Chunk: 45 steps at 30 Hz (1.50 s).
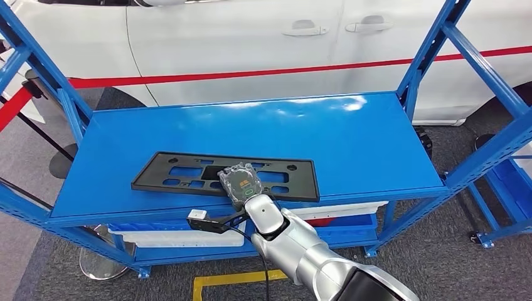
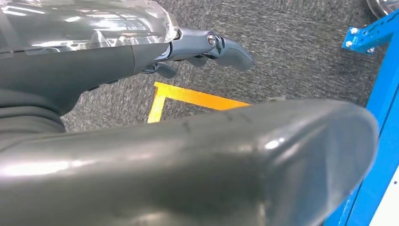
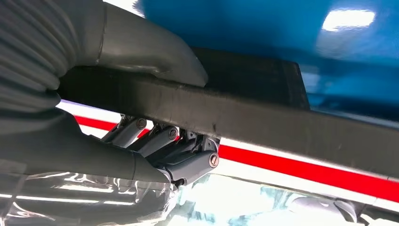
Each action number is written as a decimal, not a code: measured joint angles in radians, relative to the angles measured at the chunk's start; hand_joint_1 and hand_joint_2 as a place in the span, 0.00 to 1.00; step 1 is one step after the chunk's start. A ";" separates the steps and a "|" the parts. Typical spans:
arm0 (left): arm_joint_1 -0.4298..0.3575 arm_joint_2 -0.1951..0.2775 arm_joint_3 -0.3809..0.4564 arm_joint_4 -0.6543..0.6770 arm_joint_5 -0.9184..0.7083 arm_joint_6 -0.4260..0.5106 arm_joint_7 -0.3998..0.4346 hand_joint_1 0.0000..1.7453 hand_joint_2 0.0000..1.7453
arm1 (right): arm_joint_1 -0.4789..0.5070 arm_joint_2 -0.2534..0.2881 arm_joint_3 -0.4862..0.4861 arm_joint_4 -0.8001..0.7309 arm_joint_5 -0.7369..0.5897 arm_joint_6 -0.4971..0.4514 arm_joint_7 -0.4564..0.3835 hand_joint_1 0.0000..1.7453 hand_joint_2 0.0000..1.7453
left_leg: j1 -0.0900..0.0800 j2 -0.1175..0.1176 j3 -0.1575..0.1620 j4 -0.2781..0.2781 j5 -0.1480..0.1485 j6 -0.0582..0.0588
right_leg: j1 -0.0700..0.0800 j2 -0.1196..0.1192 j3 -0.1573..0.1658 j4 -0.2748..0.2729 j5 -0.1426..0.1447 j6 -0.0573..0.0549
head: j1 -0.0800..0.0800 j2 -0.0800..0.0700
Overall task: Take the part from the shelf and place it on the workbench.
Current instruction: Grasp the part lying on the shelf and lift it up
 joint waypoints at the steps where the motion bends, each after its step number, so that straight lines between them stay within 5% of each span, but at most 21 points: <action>1: 0.000 0.000 0.006 0.000 0.006 0.006 0.004 0.00 0.00 | 0.004 0.000 -0.006 -0.005 -0.044 -0.034 -0.033 1.00 1.00 | 0.001 0.000 0.000 -0.001 0.000 -0.006 | 0.002 0.001 -0.001 -0.002 0.003 -0.004 | 0.000 0.000; 4: 0.001 -0.003 0.033 0.000 0.032 0.035 0.016 0.00 0.00 | 0.023 0.001 -0.042 -0.080 -0.279 -0.165 -0.200 1.00 1.00 | 0.006 0.002 -0.012 0.036 -0.030 -0.023 | -0.003 0.001 0.006 -0.015 0.010 -0.023 | -0.001 0.000; 6: 0.002 -0.004 0.055 0.001 0.047 0.053 0.019 0.00 0.00 | 0.052 0.001 -0.079 -0.214 -0.463 -0.203 -0.304 1.00 1.00 | 0.009 0.003 -0.060 0.152 -0.097 -0.033 | -0.004 0.000 0.009 -0.018 0.011 -0.030 | -0.001 0.000; 8: 0.003 -0.005 0.075 0.003 0.055 0.063 0.019 0.00 0.50 | 0.100 -0.005 -0.118 -0.380 -0.567 -0.175 -0.329 1.00 1.00 | 0.012 0.003 -0.113 0.267 -0.143 -0.040 | -0.004 -0.001 0.007 -0.016 0.010 -0.031 | -0.001 0.000; 10: 0.005 -0.006 0.089 0.003 0.057 0.067 0.019 0.00 1.00 | 0.143 -0.016 -0.144 -0.513 -0.600 -0.147 -0.319 1.00 1.00 | 0.016 0.003 -0.103 0.248 -0.114 -0.043 | -0.005 -0.001 0.005 -0.013 0.009 -0.029 | -0.002 0.000; 11: 0.005 -0.006 0.095 0.003 0.059 0.069 0.019 0.00 1.00 | 0.160 -0.022 -0.154 -0.569 -0.621 -0.143 -0.328 1.00 1.00 | 0.018 0.003 -0.072 0.186 -0.078 -0.043 | -0.006 -0.001 0.004 -0.010 0.008 -0.027 | -0.001 0.000; 13: 0.004 -0.006 0.106 0.004 0.065 0.072 0.018 0.00 0.50 | 0.193 -0.035 -0.174 -0.687 -0.690 -0.146 -0.370 1.00 1.00 | 0.017 0.003 -0.006 0.054 -0.029 -0.037 | -0.005 -0.001 0.000 -0.003 0.004 -0.017 | -0.001 0.000; 15: 0.003 -0.006 0.118 0.004 0.072 0.068 0.015 0.00 0.00 | 0.216 -0.057 -0.197 -0.831 -0.765 -0.132 -0.395 1.00 1.00 | 0.011 0.001 0.014 0.008 -0.023 -0.026 | -0.002 -0.002 -0.005 0.000 0.005 -0.005 | -0.001 0.000; 19: 0.007 -0.006 0.142 0.004 0.086 0.044 0.002 0.00 0.00 | 0.260 -0.137 -0.264 -1.130 -0.907 -0.078 -0.408 1.00 1.00 | 0.013 0.001 0.013 -0.003 -0.013 0.005 | -0.006 -0.001 -0.016 0.024 -0.016 0.020 | 0.000 0.000; 22: 0.005 -0.006 0.159 0.004 0.094 0.066 0.015 0.00 0.00 | 0.338 -0.204 -0.329 -1.311 -1.061 -0.058 -0.464 1.00 1.00 | 0.011 0.001 0.015 -0.008 -0.011 0.021 | -0.007 -0.001 -0.095 0.189 -0.102 0.030 | 0.002 0.000; 24: 0.005 -0.007 0.170 0.004 0.098 0.090 0.027 0.00 0.00 | 0.415 -0.239 -0.370 -1.402 -1.150 -0.049 -0.511 1.00 1.00 | 0.008 0.000 0.016 -0.007 -0.014 0.024 | -0.008 -0.001 -0.138 0.270 -0.120 0.032 | 0.002 0.000; 25: 0.005 -0.007 0.175 0.004 0.101 0.097 0.031 0.00 0.00 | 0.455 -0.253 -0.387 -1.439 -1.178 -0.044 -0.537 1.00 1.00 | 0.007 0.000 0.018 -0.006 -0.015 0.024 | -0.008 -0.001 -0.135 0.256 -0.101 0.032 | 0.002 0.000; 28: 0.003 -0.009 0.188 0.005 0.109 0.101 0.041 0.00 0.00 | 0.568 -0.280 -0.427 -1.528 -1.215 -0.029 -0.620 1.00 1.00 | 0.003 -0.001 0.021 0.003 -0.024 0.018 | -0.006 -0.001 -0.048 0.073 -0.008 0.023 | 0.002 0.000; 30: 0.002 -0.009 0.197 0.005 0.113 0.100 0.045 0.00 0.00 | 0.644 -0.288 -0.440 -1.574 -1.225 -0.009 -0.671 1.00 1.00 | -0.001 -0.001 0.020 0.010 -0.030 0.010 | -0.003 0.000 -0.018 0.011 0.009 0.014 | 0.001 0.000; 33: 0.002 -0.010 0.207 0.005 0.118 0.101 0.049 0.00 0.00 | 0.746 -0.292 -0.449 -1.623 -1.235 0.019 -0.723 1.00 1.00 | -0.002 0.000 0.021 0.013 -0.037 -0.003 | -0.003 0.000 -0.019 0.007 0.011 -0.002 | 0.001 0.000; 35: 0.001 -0.011 0.214 0.005 0.119 0.102 0.049 0.00 0.00 | 0.779 -0.292 -0.452 -1.643 -1.237 0.028 -0.732 1.00 1.00 | 0.001 0.001 0.005 0.063 -0.084 -0.014 | -0.008 -0.002 -0.022 0.001 0.018 -0.015 | -0.001 0.000; 37: 0.000 -0.011 0.218 0.005 0.119 0.102 0.050 0.00 0.00 | 0.798 -0.292 -0.455 -1.654 -1.237 0.033 -0.735 1.00 1.00 | 0.004 0.002 -0.035 0.177 -0.164 -0.022 | -0.008 -0.004 -0.030 0.001 0.025 -0.022 | -0.003 0.000; 39: 0.000 -0.012 0.220 0.005 0.118 0.106 0.053 0.00 0.00 | 0.818 -0.292 -0.459 -1.661 -1.236 0.038 -0.741 1.00 1.00 | 0.005 0.002 -0.057 0.265 -0.207 -0.025 | -0.006 -0.006 -0.043 0.002 0.034 -0.024 | -0.003 0.000; 41: -0.001 -0.013 0.221 0.005 0.116 0.116 0.059 0.00 0.00 | 0.856 -0.291 -0.463 -1.672 -1.221 0.043 -0.764 1.00 1.00 | 0.005 0.002 -0.010 0.214 -0.181 -0.020 | -0.003 -0.006 -0.055 0.004 0.044 -0.022 | -0.003 0.000; 43: -0.002 -0.012 0.222 0.005 0.112 0.125 0.065 0.00 0.00 | 0.912 -0.288 -0.468 -1.687 -1.189 0.045 -0.809 1.00 1.00 | 0.000 0.003 0.084 0.067 -0.133 -0.007 | -0.001 -0.008 -0.063 0.005 0.056 -0.017 | -0.003 0.000; 45: -0.003 -0.012 0.222 0.005 0.107 0.133 0.071 0.00 0.00 | 0.967 -0.284 -0.471 -1.704 -1.166 0.045 -0.849 1.00 1.00 | -0.008 0.003 0.131 -0.020 -0.109 0.003 | -0.003 -0.011 -0.065 0.004 0.067 -0.007 | -0.003 0.000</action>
